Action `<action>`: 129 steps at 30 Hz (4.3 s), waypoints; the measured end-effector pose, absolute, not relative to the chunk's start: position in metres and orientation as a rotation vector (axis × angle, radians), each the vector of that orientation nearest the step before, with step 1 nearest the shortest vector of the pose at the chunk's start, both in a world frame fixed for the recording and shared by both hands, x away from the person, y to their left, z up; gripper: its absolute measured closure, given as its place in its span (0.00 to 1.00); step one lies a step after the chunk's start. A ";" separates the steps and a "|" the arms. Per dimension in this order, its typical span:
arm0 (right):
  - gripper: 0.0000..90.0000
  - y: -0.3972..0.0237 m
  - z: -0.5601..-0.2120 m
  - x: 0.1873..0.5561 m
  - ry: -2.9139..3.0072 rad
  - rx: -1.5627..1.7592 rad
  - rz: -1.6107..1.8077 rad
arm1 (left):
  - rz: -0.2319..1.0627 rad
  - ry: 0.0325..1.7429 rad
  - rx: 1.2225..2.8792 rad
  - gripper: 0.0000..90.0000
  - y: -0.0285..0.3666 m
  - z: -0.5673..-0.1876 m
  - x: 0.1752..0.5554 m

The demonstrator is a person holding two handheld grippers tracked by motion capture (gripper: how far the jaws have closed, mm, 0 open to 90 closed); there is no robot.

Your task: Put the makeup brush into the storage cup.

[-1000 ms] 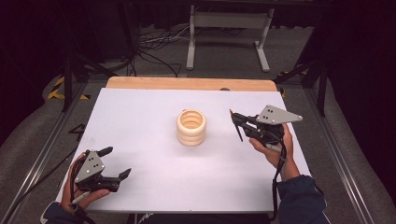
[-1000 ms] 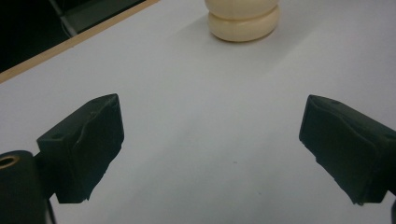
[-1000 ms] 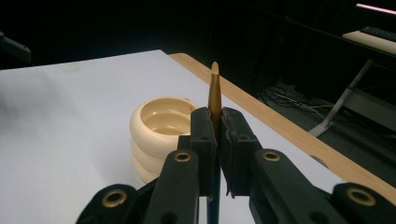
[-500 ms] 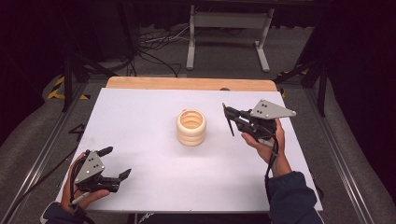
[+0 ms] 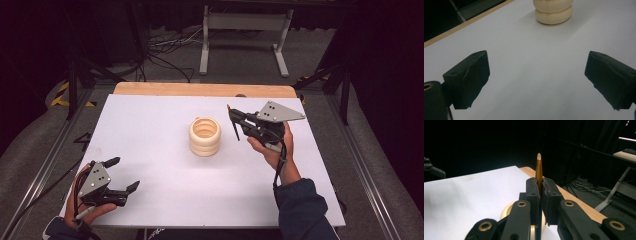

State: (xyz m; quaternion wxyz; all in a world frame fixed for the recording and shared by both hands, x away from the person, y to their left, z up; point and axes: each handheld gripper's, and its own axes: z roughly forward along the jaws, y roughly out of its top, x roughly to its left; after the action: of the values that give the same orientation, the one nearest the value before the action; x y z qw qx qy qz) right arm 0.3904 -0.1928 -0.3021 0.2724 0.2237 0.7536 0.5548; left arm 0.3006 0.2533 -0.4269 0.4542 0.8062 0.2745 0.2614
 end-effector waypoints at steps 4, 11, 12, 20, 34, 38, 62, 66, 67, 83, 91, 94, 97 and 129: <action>0.94 -0.187 -0.301 0.396 2.009 0.602 1.509 | 0.649 0.681 1.988 0.07 0.254 -0.427 0.301; 0.94 -0.181 -0.302 0.407 1.984 0.634 1.563 | 0.644 0.682 1.992 0.07 0.252 -0.427 0.301; 0.94 -0.180 -0.302 0.409 1.979 0.637 1.572 | 0.645 0.681 1.992 0.07 0.252 -0.427 0.301; 0.94 -0.169 -0.301 0.418 1.958 0.655 1.598 | 0.643 0.675 1.996 0.07 0.252 -0.427 0.302; 0.94 -0.153 -0.308 0.434 1.949 0.686 1.648 | 0.637 0.676 1.996 0.07 0.252 -0.428 0.302; 0.94 -0.146 -0.310 0.437 1.954 0.688 1.657 | 0.639 0.673 1.998 0.07 0.252 -0.428 0.302; 0.94 -0.126 -0.332 0.456 1.995 0.728 1.645 | 0.632 0.675 1.990 0.07 0.253 -0.428 0.301; 0.94 -0.123 -0.338 0.460 2.008 0.761 1.637 | 0.632 0.668 1.992 0.07 0.254 -0.428 0.300; 0.94 -0.123 -0.340 0.461 2.010 0.767 1.634 | 0.632 0.669 1.991 0.07 0.254 -0.428 0.300; 0.94 -0.119 -0.349 0.463 2.028 0.770 1.613 | 0.625 0.669 1.996 0.07 0.255 -0.429 0.301; 0.94 -0.121 -0.348 0.462 2.022 0.776 1.613 | 0.621 0.668 1.997 0.07 0.254 -0.429 0.301; 0.93 -0.119 -0.348 0.463 2.031 0.768 1.596 | 0.619 0.668 1.996 0.07 0.255 -0.429 0.301; 0.92 -0.119 -0.349 0.463 2.032 0.771 1.596 | 0.622 0.666 1.998 0.07 0.255 -0.429 0.301; 0.41 -0.135 -0.334 0.441 2.037 0.723 1.527 | 0.618 0.663 2.004 0.07 0.253 -0.430 0.302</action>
State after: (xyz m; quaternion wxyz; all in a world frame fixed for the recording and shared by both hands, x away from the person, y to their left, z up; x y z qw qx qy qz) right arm 0.4407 -0.1353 -0.3345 0.2453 0.2650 0.7462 0.5594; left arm 0.3022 0.2528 -0.4298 0.4540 0.8119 0.2685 0.2502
